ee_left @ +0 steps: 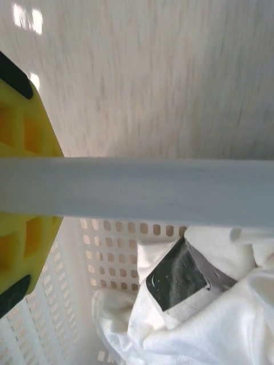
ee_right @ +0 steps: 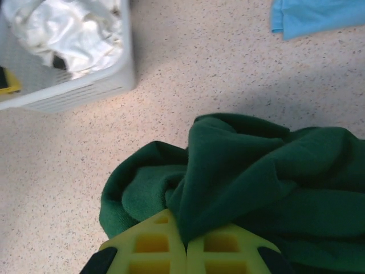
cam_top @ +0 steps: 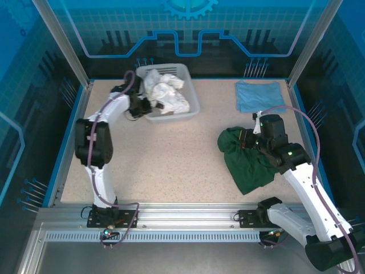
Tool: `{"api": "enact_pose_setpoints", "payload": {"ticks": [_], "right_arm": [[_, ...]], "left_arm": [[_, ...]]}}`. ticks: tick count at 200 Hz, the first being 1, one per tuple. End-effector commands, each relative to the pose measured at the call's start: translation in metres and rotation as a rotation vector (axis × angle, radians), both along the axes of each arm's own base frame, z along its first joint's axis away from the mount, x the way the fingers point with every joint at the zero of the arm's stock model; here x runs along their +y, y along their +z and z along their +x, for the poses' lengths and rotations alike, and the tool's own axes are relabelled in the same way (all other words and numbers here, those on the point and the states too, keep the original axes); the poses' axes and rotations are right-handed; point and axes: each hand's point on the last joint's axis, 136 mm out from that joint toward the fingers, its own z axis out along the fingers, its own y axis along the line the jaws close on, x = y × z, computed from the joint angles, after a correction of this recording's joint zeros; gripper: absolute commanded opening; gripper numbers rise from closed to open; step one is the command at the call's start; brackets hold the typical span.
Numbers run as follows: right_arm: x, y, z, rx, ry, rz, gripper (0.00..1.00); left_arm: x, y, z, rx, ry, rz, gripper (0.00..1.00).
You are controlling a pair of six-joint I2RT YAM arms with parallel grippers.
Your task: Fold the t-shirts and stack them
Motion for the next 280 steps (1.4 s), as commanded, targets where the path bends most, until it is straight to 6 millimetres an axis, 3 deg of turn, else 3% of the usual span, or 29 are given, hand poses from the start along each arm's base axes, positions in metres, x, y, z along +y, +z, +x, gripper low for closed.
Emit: {"api": "enact_pose_setpoints", "payload": {"ticks": [1, 30, 41, 61, 76, 84, 97, 121, 132, 142, 162, 183, 202, 238, 261, 280], "right_arm": [[0.019, 0.023, 0.014, -0.113, 0.049, 0.082, 0.0], [0.029, 0.019, 0.019, -0.099, 0.072, 0.085, 0.0], [0.032, 0.02, 0.02, -0.095, 0.083, 0.08, 0.0], [0.037, 0.019, 0.018, -0.087, 0.1, 0.081, 0.0], [0.039, 0.018, 0.016, -0.081, 0.109, 0.08, 0.0], [0.041, 0.018, 0.016, -0.081, 0.113, 0.081, 0.0], [0.043, 0.016, 0.015, -0.078, 0.118, 0.082, 0.0], [0.049, 0.012, 0.016, -0.064, 0.129, 0.085, 0.0], [0.052, 0.009, 0.017, -0.056, 0.134, 0.08, 0.0], [0.054, 0.007, 0.016, -0.048, 0.138, 0.073, 0.0], [0.058, 0.007, 0.013, -0.044, 0.15, 0.065, 0.0], [0.058, 0.008, 0.009, -0.04, 0.157, 0.059, 0.0], [0.058, 0.007, 0.005, -0.038, 0.164, 0.058, 0.0], [0.059, 0.003, 0.002, -0.03, 0.168, 0.057, 0.0], [0.06, 0.002, 0.001, -0.025, 0.173, 0.059, 0.0], [0.06, 0.005, 0.001, -0.03, 0.171, 0.064, 0.0]], "left_arm": [[0.063, 0.027, -0.032, -0.006, -0.023, 0.133, 0.02], [0.121, 0.028, -0.046, -0.003, 0.087, 0.193, 0.25], [0.143, 0.029, -0.049, 0.015, 0.142, 0.234, 0.55], [0.171, 0.039, -0.051, 0.049, 0.227, 0.298, 0.79], [0.179, 0.058, -0.052, 0.045, 0.285, 0.349, 0.85], [0.17, 0.072, -0.048, 0.004, 0.299, 0.327, 0.86], [0.136, 0.1, -0.038, -0.101, 0.276, 0.287, 0.87], [0.04, 0.124, -0.019, -0.213, 0.21, 0.176, 0.87], [0.007, 0.114, -0.013, -0.189, 0.254, 0.101, 0.83], [-0.026, 0.1, -0.004, -0.159, 0.247, 0.014, 0.86], [-0.062, 0.07, 0.012, -0.101, 0.256, 0.012, 0.86], [-0.065, 0.047, 0.028, -0.048, 0.268, 0.145, 0.86], [-0.054, 0.036, 0.04, -0.034, 0.292, 0.258, 0.85], [-0.05, 0.016, 0.058, -0.004, 0.236, 0.329, 0.78], [-0.049, -0.006, 0.059, 0.056, 0.14, 0.302, 0.59], [-0.035, -0.014, 0.053, 0.077, 0.052, 0.349, 0.4]]}}
